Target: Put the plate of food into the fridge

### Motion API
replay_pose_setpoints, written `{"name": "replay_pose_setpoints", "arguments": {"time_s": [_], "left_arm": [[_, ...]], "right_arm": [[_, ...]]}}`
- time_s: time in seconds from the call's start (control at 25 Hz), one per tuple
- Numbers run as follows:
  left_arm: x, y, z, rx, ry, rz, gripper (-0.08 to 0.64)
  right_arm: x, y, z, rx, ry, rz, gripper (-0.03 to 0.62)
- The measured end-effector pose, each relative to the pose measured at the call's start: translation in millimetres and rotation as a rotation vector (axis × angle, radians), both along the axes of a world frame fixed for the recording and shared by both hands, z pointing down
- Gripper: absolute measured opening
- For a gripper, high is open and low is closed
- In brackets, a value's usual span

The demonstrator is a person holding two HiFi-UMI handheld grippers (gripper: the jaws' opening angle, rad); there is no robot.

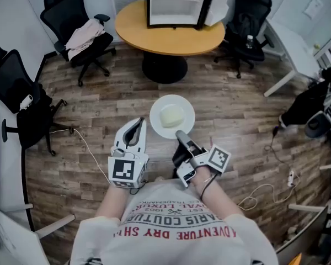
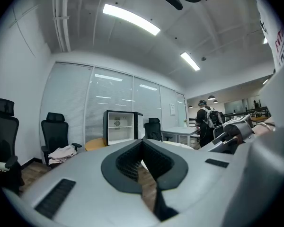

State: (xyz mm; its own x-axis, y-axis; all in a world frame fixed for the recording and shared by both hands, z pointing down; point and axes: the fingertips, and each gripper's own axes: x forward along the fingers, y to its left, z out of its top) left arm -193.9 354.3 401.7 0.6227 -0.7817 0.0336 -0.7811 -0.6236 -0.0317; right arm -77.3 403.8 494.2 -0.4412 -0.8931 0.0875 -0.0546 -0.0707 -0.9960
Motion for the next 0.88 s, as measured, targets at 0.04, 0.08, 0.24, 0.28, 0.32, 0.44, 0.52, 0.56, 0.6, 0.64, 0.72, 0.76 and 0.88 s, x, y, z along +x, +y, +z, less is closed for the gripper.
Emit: {"name": "replay_pose_setpoints", "arguments": {"time_s": [0.04, 0.08, 0.24, 0.28, 0.32, 0.44, 0.52, 0.56, 0.6, 0.64, 0.72, 0.76, 0.88], "left_arm": [[1, 1, 1, -0.002, 0.002, 0.002, 0.026], [2, 2, 3, -0.004, 0.003, 0.004, 0.026], [-8, -8, 5, -0.014, 0.013, 0.008, 0.026], [-11, -11, 5, -0.017, 0.016, 0.009, 0.026], [-12, -13, 6, -0.019, 0.019, 0.011, 0.026], [-8, -12, 7, -0.024, 0.024, 0.010, 0.026], [-5, -18, 10, -0.033, 0.025, 0.010, 0.026], [-5, -23, 11, -0.039, 0.025, 0.010, 0.026], [-4, -28, 12, -0.045, 0.024, 0.007, 0.026], [-4, -34, 13, -0.050, 0.022, 0.002, 0.026], [-4, -43, 15, -0.054, 0.019, -0.011, 0.026], [-3, -48, 17, -0.056, 0.017, -0.018, 0.026], [1, -66, 22, -0.062, 0.011, -0.046, 0.026]], "right_arm": [[1, 1, 1, -0.004, -0.001, 0.004, 0.040], [2, 2, 2, -0.006, -0.002, 0.008, 0.040], [-4, -7, 3, -0.022, 0.004, 0.019, 0.040], [-6, -10, 2, -0.026, 0.009, 0.021, 0.040], [-6, -11, 2, -0.029, 0.012, 0.021, 0.040], [-2, -9, 4, -0.034, 0.017, 0.015, 0.040], [-1, -15, 6, -0.042, 0.022, 0.007, 0.040], [-1, -19, 8, -0.049, 0.026, 0.002, 0.040], [-1, -25, 10, -0.058, 0.029, -0.004, 0.040], [0, -30, 12, -0.065, 0.030, -0.011, 0.040], [1, -42, 15, -0.070, 0.029, -0.027, 0.040], [2, -48, 16, -0.069, 0.029, -0.034, 0.039], [8, -69, 20, -0.065, 0.022, -0.058, 0.040]]}}
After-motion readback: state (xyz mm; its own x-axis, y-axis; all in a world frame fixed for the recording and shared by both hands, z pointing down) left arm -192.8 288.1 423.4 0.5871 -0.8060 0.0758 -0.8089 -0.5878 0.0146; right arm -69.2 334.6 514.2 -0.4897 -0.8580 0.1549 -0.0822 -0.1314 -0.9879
